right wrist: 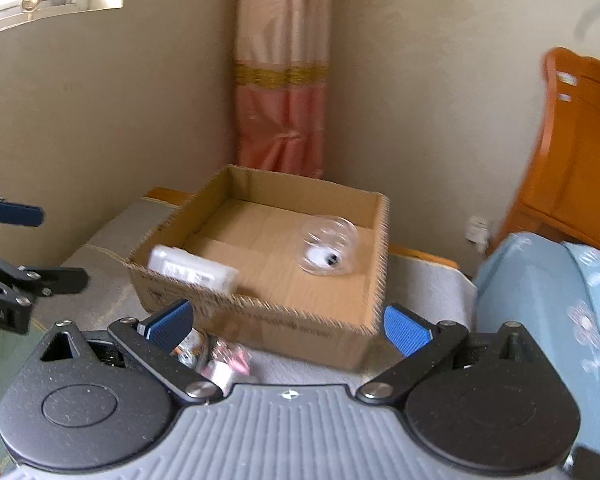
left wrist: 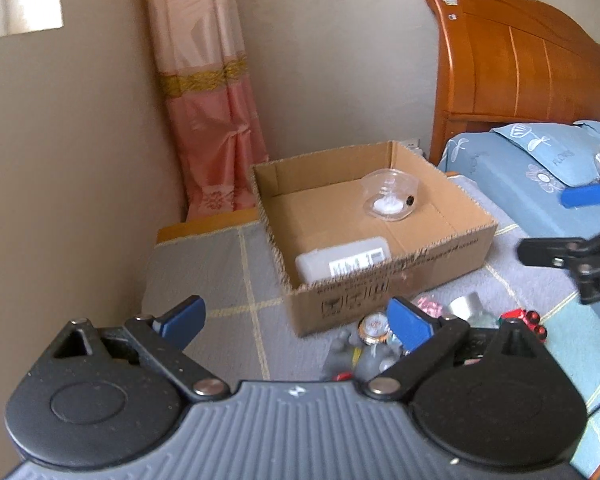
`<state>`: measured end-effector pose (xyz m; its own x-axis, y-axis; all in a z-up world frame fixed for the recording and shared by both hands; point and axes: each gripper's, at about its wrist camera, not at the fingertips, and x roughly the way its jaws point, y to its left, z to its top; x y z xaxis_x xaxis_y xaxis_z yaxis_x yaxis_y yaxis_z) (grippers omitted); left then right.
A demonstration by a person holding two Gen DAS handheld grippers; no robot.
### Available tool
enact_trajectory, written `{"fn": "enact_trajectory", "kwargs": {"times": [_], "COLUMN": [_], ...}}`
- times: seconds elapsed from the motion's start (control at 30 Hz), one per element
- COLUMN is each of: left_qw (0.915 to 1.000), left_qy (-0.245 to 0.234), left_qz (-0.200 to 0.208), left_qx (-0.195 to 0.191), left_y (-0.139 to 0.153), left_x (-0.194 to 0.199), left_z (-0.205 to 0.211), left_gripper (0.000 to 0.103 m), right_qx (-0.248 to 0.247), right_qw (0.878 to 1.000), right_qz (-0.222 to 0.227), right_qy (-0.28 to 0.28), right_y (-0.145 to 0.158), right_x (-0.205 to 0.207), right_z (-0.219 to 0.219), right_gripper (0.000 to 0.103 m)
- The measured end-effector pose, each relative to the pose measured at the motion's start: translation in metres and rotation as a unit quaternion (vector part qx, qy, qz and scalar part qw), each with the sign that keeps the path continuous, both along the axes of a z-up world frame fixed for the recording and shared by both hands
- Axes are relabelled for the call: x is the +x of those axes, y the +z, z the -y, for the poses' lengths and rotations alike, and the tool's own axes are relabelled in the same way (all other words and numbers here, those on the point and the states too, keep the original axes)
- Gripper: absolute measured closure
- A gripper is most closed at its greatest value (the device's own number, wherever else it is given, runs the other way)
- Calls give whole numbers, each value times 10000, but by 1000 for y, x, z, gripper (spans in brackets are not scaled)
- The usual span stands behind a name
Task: Organize rigid objects
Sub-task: 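Move both tools back toward the remaining toys on the blanket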
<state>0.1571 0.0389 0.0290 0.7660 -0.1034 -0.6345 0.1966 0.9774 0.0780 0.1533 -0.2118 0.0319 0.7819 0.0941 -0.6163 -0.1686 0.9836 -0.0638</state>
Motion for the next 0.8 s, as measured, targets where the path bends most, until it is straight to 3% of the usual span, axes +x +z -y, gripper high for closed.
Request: {"fn": "enact_trajectory", "kwargs": {"times": [0.17, 0.47, 0.73, 0.8], "left_qw": [9998, 9978, 9971, 9967], "left_qy": [183, 193, 401, 493], "left_qz": [-91, -634, -634, -639], "left_qx": [-23, -96, -92, -66], "left_y": [-20, -74, -106, -112], "left_x": [-15, -25, -15, -12], "left_z": [-7, 0, 8, 9], "left_gripper": [6, 6, 6, 6], "right_qx": [204, 314, 42, 174], "right_qw": [9990, 9909, 9889, 9898], "right_qz": [-69, -815, -1022, -954], "right_qy": [-380, -1021, -1078, -1045], "right_y": [-26, -94, -129, -132], "right_x": [-36, -62, -64, -65], "right_z": [11, 23, 21, 25], "right_gripper": [0, 0, 0, 0]}}
